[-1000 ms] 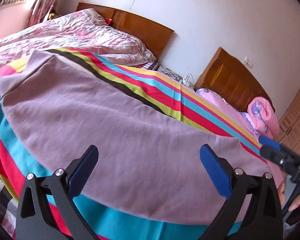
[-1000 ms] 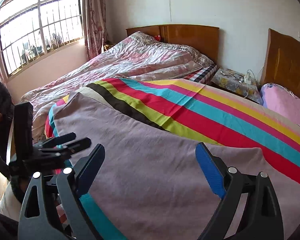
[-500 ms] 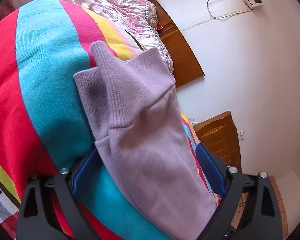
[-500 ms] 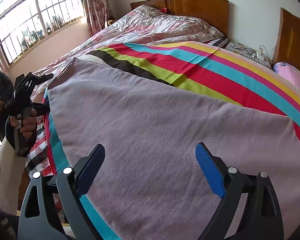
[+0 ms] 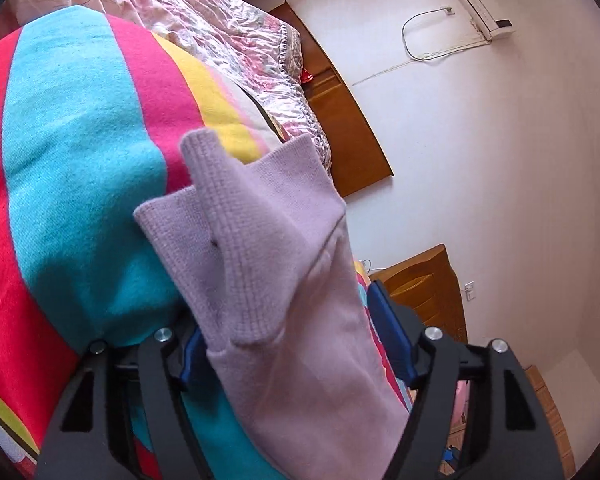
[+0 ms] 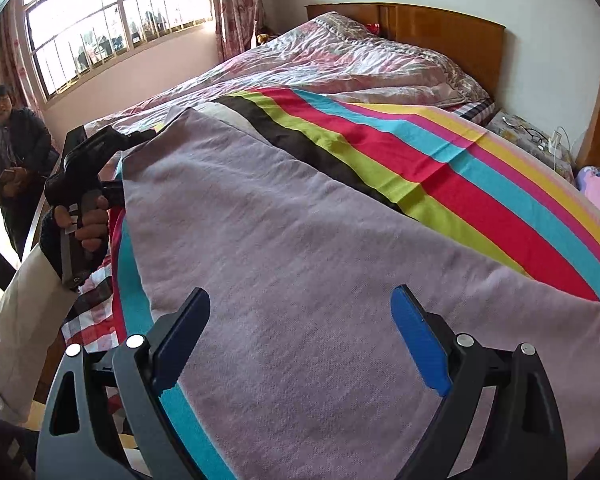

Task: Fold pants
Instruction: 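Grasp a cuff of the lavender sweatpants with the left gripper, then lift the cuff with the left gripper and fold the legs toward the waistband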

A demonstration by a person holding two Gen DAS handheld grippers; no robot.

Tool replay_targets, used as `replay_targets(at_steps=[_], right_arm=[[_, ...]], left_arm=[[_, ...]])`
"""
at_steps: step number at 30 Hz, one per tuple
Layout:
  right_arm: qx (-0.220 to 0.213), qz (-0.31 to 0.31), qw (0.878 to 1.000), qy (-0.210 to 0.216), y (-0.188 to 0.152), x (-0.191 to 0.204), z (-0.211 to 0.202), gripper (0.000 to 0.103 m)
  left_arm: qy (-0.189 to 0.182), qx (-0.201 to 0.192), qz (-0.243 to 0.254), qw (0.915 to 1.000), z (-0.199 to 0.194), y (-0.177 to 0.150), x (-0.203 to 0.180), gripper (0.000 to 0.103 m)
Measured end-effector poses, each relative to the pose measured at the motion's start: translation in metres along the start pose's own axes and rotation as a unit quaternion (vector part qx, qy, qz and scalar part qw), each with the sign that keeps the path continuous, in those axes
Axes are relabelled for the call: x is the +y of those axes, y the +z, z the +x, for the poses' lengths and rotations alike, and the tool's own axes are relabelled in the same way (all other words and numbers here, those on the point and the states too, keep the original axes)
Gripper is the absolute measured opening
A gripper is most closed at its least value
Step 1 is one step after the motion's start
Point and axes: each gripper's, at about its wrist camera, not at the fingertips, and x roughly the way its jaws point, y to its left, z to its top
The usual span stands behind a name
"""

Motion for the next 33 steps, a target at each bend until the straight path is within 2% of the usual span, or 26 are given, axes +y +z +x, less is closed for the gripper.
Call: replay_targets(at_steps=[1,2,4,5,8,10,12,14,15,17,18,19,22,24,26,27,28,29,30,31,32,33], right_arm=[[0.020,-0.009,1.000,-0.005,0.003,0.006,0.010,0.089],[0.038,-0.015,0.999,-0.006,0.002,0.010,0.020,0.089],[0.088,-0.048,0.995,-0.007,-0.014,0.019,0.044,0.089],[0.051,-0.063,0.997,-0.010,-0.021,0.021,0.038,0.092],[0.075,-0.043,0.996,0.013,-0.013,0.010,0.034,0.092],[0.039,-0.026,0.998,0.035,0.007,-0.001,0.029,0.092],[0.029,-0.013,0.998,0.061,0.030,-0.014,0.046,0.092],[0.063,-0.024,0.997,0.046,0.042,-0.022,0.080,0.093],[0.048,-0.052,0.996,0.047,0.043,-0.018,0.084,0.099],[0.064,-0.089,0.994,0.028,0.041,-0.010,0.082,0.098],[0.071,-0.078,0.994,0.028,0.041,-0.014,0.073,0.097],[0.060,-0.056,0.996,0.034,0.038,-0.022,0.056,0.096],[-0.042,0.031,0.997,0.053,0.010,-0.066,-0.027,0.097],[-0.096,0.095,0.991,0.016,-0.026,-0.106,-0.082,0.097],[-0.133,0.160,0.978,-0.028,-0.070,-0.148,-0.134,0.097],[-0.147,0.200,0.967,-0.054,-0.096,-0.170,-0.157,0.098],[-0.157,0.244,0.954,-0.080,-0.121,-0.191,-0.178,0.098],[-0.164,0.286,0.938,-0.104,-0.150,-0.210,-0.200,0.098],[-0.170,0.323,0.923,-0.123,-0.179,-0.224,-0.220,0.098],[-0.173,0.351,0.910,-0.139,-0.201,-0.237,-0.234,0.098],[-0.171,0.374,0.899,-0.152,-0.225,-0.245,-0.247,0.098],[-0.167,0.392,0.890,-0.161,-0.244,-0.248,-0.256,0.098]], left_arm=[[0.023,-0.003,0.006,0.9997,0.001,0.000,-0.004,0.041],[0.045,-0.001,0.007,0.9989,0.002,0.002,-0.004,0.017],[0.037,-0.010,0.007,0.9992,-0.003,0.004,-0.006,0.016],[0.050,-0.013,0.024,0.9984,-0.004,0.005,-0.014,0.015],[0.073,-0.019,0.068,0.9948,-0.008,0.004,-0.038,0.015],[0.086,-0.024,0.085,0.9924,-0.007,0.004,-0.051,0.015],[0.096,-0.033,0.102,0.9895,-0.010,0.002,-0.065,0.015],[0.104,-0.044,0.121,0.9862,-0.014,-0.002,-0.081,0.015],[0.110,-0.049,0.134,0.9837,-0.018,-0.006,-0.091,0.015],[0.119,-0.059,0.168,0.9768,-0.024,-0.011,-0.117,0.015],[0.121,-0.065,0.190,0.9722,-0.027,-0.017,-0.134,0.015],[0.122,-0.071,0.216,0.9662,-0.031,-0.027,-0.156,0.015],[0.097,-0.075,0.307,0.9437,-0.032,-0.072,-0.231,0.015],[0.071,-0.061,0.381,0.9197,-0.021,-0.119,-0.286,0.015],[0.039,-0.027,0.449,0.8920,0.000,-0.182,-0.332,0.017],[0.021,0.000,0.482,0.8761,0.014,-0.219,-0.347,0.019],[0.006,0.031,0.516,0.8559,0.028,-0.260,-0.359,0.025],[-0.011,0.074,0.551,0.8309,0.043,-0.303,-0.364,0.051],[-0.029,0.128,0.583,0.8016,0.056,-0.344,-0.363,0.068],[-0.042,0.176,0.615,0.7677,0.065,-0.386,-0.357,0.077],[-0.048,0.212,0.643,0.7348,0.070,-0.419,-0.348,0.077],[-0.049,0.236,0.665,0.7072,0.071,-0.443,-0.339,0.077]])
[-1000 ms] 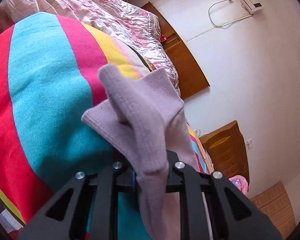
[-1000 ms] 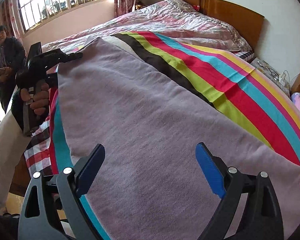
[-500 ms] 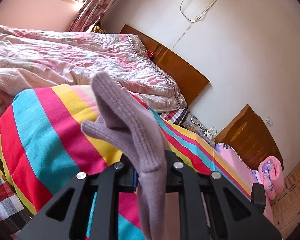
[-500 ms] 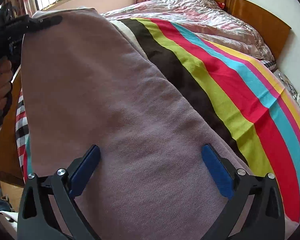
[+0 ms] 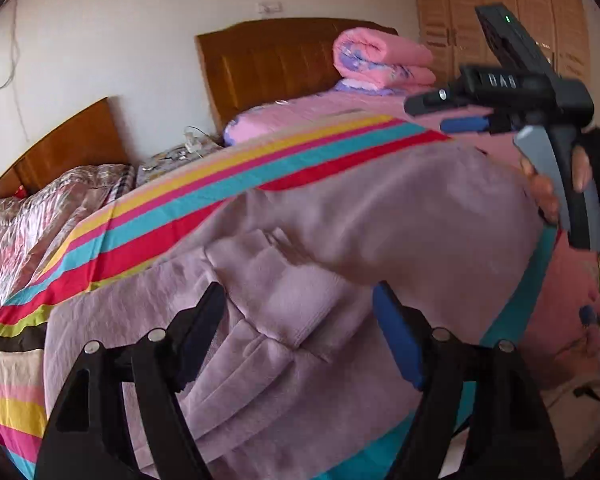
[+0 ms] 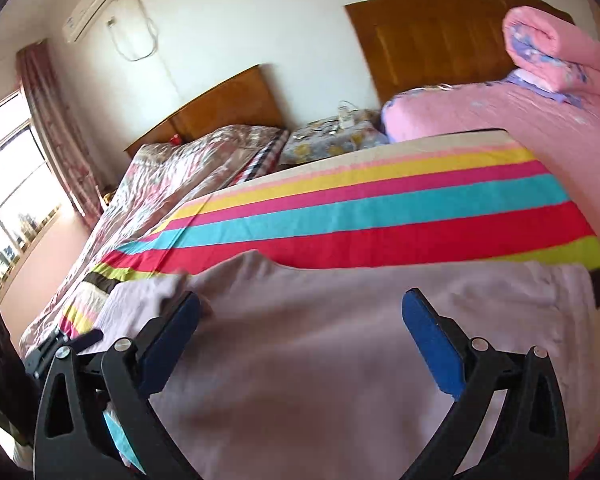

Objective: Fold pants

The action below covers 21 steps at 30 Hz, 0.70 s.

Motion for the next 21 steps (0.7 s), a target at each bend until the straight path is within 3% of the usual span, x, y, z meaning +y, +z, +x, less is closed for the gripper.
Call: replay_targets(at_steps=[2,5,8,10,12,13,15,21], right_arm=[[0.012,0.010,1.000,-0.002,-0.017,-0.015,-0.012,0.098],[0.034,-0.009,0.999,0.033,-0.044,0.003,-0.013,0.092],[0.061,-0.038,0.991,0.115,-0.070,0.047,-0.002,0.080],[0.092,-0.056,0.979,0.175,-0.081,0.081,0.018,0.073],[0.128,-0.062,0.968,0.205,-0.092,0.106,0.038,0.063],[0.145,-0.065,0.964,0.215,-0.095,0.116,0.048,0.062],[0.169,-0.071,0.959,0.217,-0.102,0.129,0.058,0.056],[0.217,-0.021,0.956,0.195,-0.102,0.129,0.076,0.050]], left_arm=[[-0.017,0.013,0.037,0.9991,0.004,-0.016,-0.017,0.077],[-0.025,-0.009,0.009,0.9996,-0.022,-0.027,0.002,0.079],[0.036,-0.030,-0.101,0.9938,-0.050,-0.047,0.061,0.083],[0.099,-0.031,-0.183,0.9776,-0.062,-0.068,0.104,0.082],[0.149,-0.011,-0.216,0.9648,-0.066,-0.088,0.129,0.081],[0.163,-0.001,-0.215,0.9630,-0.067,-0.095,0.135,0.081],[0.175,0.010,-0.212,0.9614,-0.071,-0.110,0.145,0.081],[0.160,0.010,-0.260,0.9521,-0.079,-0.145,0.165,0.082]])
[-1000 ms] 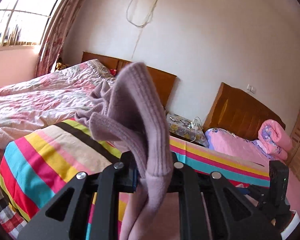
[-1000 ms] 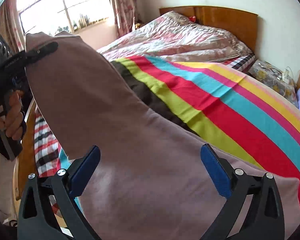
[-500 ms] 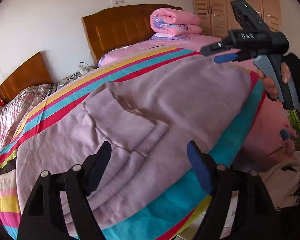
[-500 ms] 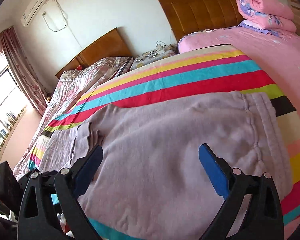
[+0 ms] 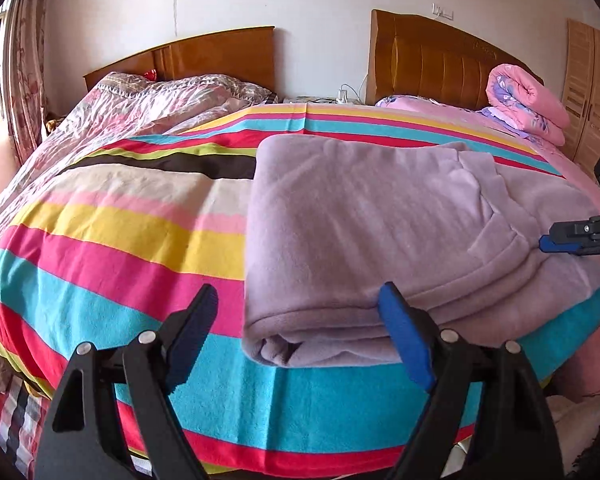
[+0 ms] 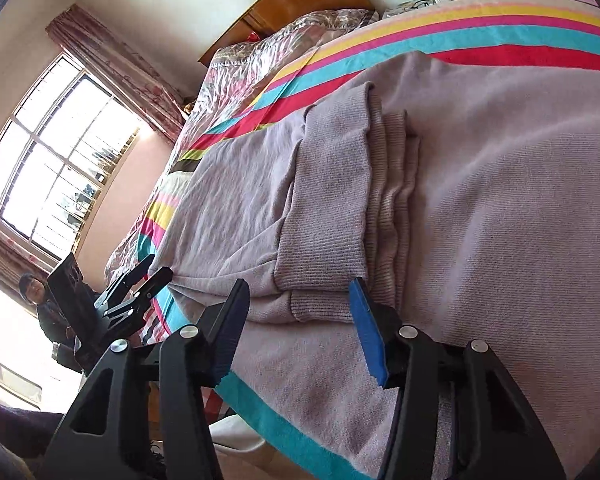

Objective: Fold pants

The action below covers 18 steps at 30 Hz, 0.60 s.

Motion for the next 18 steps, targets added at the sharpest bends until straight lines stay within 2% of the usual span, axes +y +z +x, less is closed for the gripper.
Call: replay_targets(at_steps=[3,8,11,13,14,16,18], right_arm=[[0.010,0.004,1.000,-0.019,-0.002,0.005,-0.002,0.050],[-0.004,0.017,0.999,-0.028,0.009,-0.001,0.001,0.050],[-0.003,-0.002,0.999,-0.043,0.019,0.007,0.011,0.050],[-0.010,-0.016,0.998,-0.065,0.021,0.013,0.009,0.027],[-0.021,-0.025,0.997,-0.068,0.020,0.018,0.003,0.009],[-0.045,-0.044,0.995,-0.072,0.018,0.027,-0.013,0.009],[-0.040,-0.042,0.995,-0.087,0.014,0.024,-0.017,0.009]], left_arm=[[-0.003,-0.002,0.000,1.0000,0.003,-0.004,0.001,0.083],[-0.015,-0.005,-0.009,0.9998,0.006,-0.007,0.008,0.085],[-0.015,-0.007,-0.007,0.9998,0.006,-0.008,0.008,0.085],[-0.014,-0.008,-0.010,0.9998,0.005,-0.008,0.010,0.085],[-0.013,-0.010,-0.010,0.9998,0.003,-0.008,0.010,0.085],[-0.010,-0.014,-0.010,0.9998,0.000,-0.008,0.011,0.085],[-0.012,-0.018,-0.012,0.9997,-0.004,-0.008,0.013,0.085]])
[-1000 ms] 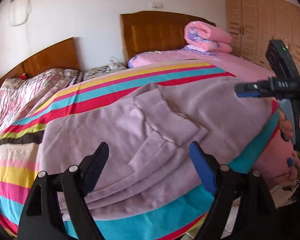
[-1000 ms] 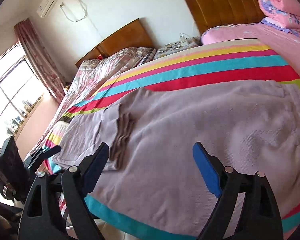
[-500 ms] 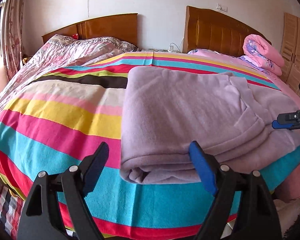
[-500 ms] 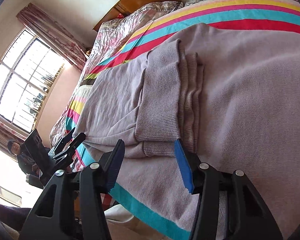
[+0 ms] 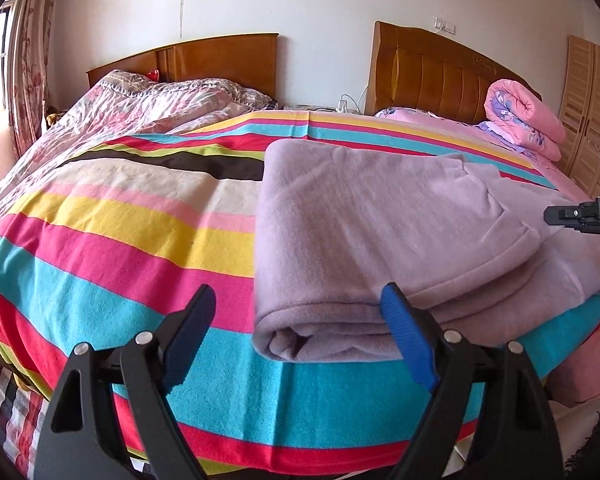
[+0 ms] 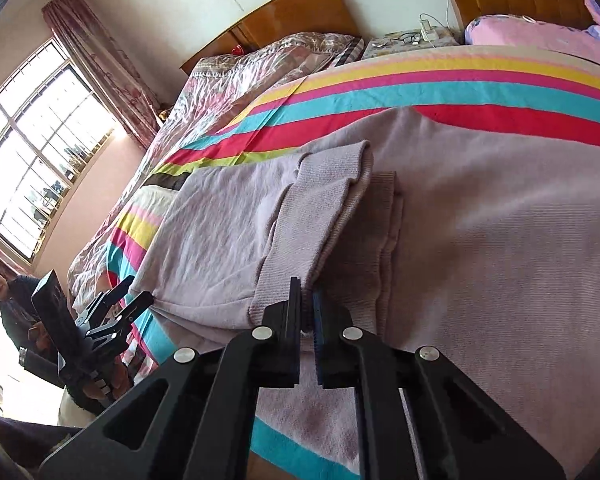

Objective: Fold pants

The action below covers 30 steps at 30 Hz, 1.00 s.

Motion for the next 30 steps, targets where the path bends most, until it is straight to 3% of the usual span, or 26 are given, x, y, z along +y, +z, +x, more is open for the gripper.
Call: replay_targets(at_steps=[2,5,7,8,9,11,14,17,18,21,22,24,30], right_arm=[[0.028,0.014,0.999,-0.028,-0.007,-0.016,0.018,0.009],[0.024,0.025,0.999,-0.009,-0.008,-0.023,0.022,0.010],[0.007,0.017,1.000,-0.016,-0.003,-0.020,0.011,0.035],[-0.001,0.016,1.000,-0.015,0.000,-0.020,0.005,0.061],[-0.007,0.013,1.000,-0.006,0.003,-0.019,0.002,0.079],[0.008,0.007,1.000,-0.005,0.006,-0.021,0.007,0.078],[0.045,0.012,0.999,0.008,0.006,-0.026,0.031,0.062],[0.056,-0.008,0.998,0.004,0.010,-0.019,0.036,0.058],[0.064,-0.009,0.998,0.003,0.010,-0.018,0.036,0.047],[0.081,-0.016,0.997,0.000,0.009,-0.019,0.036,0.031],[0.080,-0.008,0.997,0.006,0.010,-0.022,0.037,0.030],[0.064,0.001,0.998,0.010,0.010,-0.027,0.034,0.016],[0.009,-0.008,1.000,0.017,0.023,-0.008,0.010,0.013]], left_arm=[[-0.003,0.001,0.000,1.0000,0.000,0.000,0.001,0.085],[0.004,0.005,0.004,1.0000,0.001,-0.001,0.001,0.085],[0.009,0.002,0.004,1.0000,-0.003,-0.001,0.003,0.085],[0.011,0.001,0.001,0.9999,-0.005,-0.002,0.006,0.086],[0.016,0.000,-0.002,0.9999,-0.008,-0.004,0.009,0.086],[0.021,0.000,-0.010,0.9997,-0.011,-0.007,0.014,0.087],[0.026,0.001,-0.022,0.9994,-0.014,-0.012,0.020,0.089],[0.032,0.003,-0.026,0.9991,-0.017,-0.016,0.020,0.089],[0.033,0.002,-0.027,0.9991,-0.018,-0.017,0.021,0.089],[0.034,-0.001,-0.035,0.9988,-0.021,-0.020,0.025,0.089],[0.032,-0.001,-0.037,0.9988,-0.021,-0.021,0.026,0.089],[0.028,0.002,-0.034,0.9990,-0.021,-0.023,0.026,0.089],[0.029,0.008,0.005,0.9995,-0.021,-0.024,0.009,0.089]])
